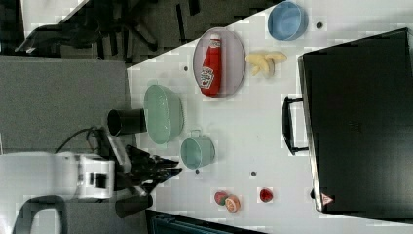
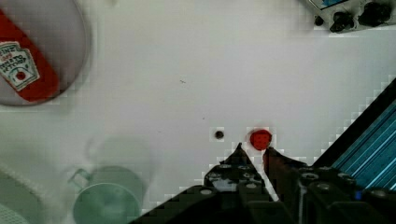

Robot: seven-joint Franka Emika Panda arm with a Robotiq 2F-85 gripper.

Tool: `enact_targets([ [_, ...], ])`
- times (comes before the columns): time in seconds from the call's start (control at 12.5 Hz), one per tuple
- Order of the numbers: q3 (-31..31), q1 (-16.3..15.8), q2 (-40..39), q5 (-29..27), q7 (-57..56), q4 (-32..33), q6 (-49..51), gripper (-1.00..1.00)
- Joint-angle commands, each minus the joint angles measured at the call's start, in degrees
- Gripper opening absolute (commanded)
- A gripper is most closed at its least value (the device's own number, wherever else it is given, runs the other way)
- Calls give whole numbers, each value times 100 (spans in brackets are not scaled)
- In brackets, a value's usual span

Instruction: Flap open oven.

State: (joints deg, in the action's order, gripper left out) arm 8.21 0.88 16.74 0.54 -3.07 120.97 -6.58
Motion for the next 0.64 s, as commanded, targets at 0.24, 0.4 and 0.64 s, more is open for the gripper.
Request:
enact_targets([
  [0.24,482,146,-448,498,-2434,94,-664,-65],
  [0.4,691,151,-673,846,-3450,157,-1192,-65],
  [0.64,1028,168,-973,929,-4777,309,-2163,-65],
])
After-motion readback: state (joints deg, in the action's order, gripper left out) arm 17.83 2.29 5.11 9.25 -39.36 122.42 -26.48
